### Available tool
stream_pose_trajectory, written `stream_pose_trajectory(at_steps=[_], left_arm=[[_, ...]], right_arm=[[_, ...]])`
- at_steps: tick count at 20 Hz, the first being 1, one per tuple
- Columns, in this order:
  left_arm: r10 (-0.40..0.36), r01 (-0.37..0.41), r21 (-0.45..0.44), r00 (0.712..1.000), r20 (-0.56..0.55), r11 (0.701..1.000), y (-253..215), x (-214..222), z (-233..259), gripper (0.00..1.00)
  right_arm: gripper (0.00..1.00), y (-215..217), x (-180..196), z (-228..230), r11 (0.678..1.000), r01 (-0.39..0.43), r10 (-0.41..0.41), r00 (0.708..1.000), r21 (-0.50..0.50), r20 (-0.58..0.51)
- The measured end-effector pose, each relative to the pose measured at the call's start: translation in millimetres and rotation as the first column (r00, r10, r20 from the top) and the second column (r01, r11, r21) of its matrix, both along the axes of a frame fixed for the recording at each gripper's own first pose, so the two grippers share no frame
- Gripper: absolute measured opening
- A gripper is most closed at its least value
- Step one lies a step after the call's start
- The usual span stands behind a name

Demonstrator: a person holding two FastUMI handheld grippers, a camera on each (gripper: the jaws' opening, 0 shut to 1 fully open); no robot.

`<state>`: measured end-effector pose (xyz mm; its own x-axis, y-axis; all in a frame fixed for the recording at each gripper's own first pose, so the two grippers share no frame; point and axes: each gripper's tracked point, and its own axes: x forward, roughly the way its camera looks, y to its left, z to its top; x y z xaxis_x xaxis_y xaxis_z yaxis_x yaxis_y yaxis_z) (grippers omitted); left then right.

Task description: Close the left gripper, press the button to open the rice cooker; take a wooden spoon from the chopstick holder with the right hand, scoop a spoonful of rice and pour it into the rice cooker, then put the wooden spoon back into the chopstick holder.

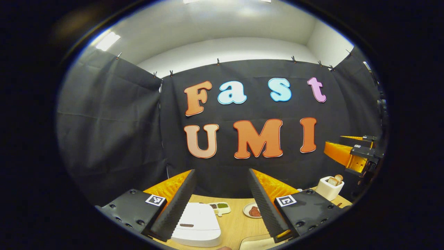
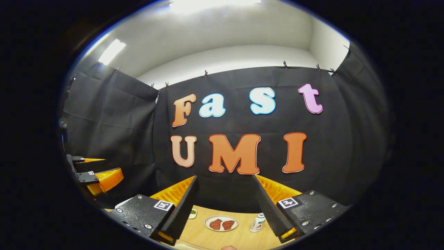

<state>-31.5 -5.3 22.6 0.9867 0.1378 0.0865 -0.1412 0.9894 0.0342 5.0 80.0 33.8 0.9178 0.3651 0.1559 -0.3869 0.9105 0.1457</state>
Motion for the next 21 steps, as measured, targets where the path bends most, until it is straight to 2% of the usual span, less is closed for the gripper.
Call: stream_pose_trajectory(at_steps=[5,12,13,14,18,19,20,21], left_arm=[[0.011,-0.011,-0.003,1.0,0.015,1.0,-2.2,-8.9,-2.5,1.0],[0.034,-0.033,-0.029,0.999,0.01,0.999,3.4,-8.5,-10.3,1.0],[0.03,-0.029,-0.031,0.999,0.011,0.999,2.2,-8.4,-10.0,1.0],[0.026,-0.025,-0.028,1.0,0.01,0.999,1.4,-7.5,-10.6,1.0],[0.022,-0.022,-0.029,1.0,0.008,0.999,1.7,-7.9,-12.6,1.0],[0.029,-0.028,-0.028,1.0,0.004,0.999,4.6,-7.3,-13.2,1.0],[0.033,-0.033,-0.03,0.999,0.005,0.999,5.2,-6.5,-12.7,1.0],[0.032,-0.032,-0.034,0.999,0.008,0.999,4.9,-6.6,-12.4,0.97]], right_arm=[[0.95,8.2,-17.8,-3.3,0.999,0.0,0.001,1.0,-0.037,0.029],[0.95,-8.5,-12.9,-21.6,0.998,0.057,-0.058,0.998,-0.037,-0.013],[1.0,-10.7,-14.4,-27.4,0.996,0.065,-0.066,0.998,-0.054,-0.018],[0.96,-9.6,-16.3,-31.3,0.995,0.069,-0.071,0.997,-0.065,-0.023],[0.95,-6.6,-19.7,-34.0,0.994,0.072,-0.075,0.997,-0.078,-0.032],[1.0,-8.0,-18.8,-34.5,0.994,0.074,-0.077,0.997,-0.077,-0.031],[0.96,-8.8,-17.6,-34.2,0.994,0.076,-0.079,0.996,-0.075,-0.033],[0.96,-10.9,-17.8,-33.8,0.994,0.078,-0.081,0.996,-0.075,-0.036]])
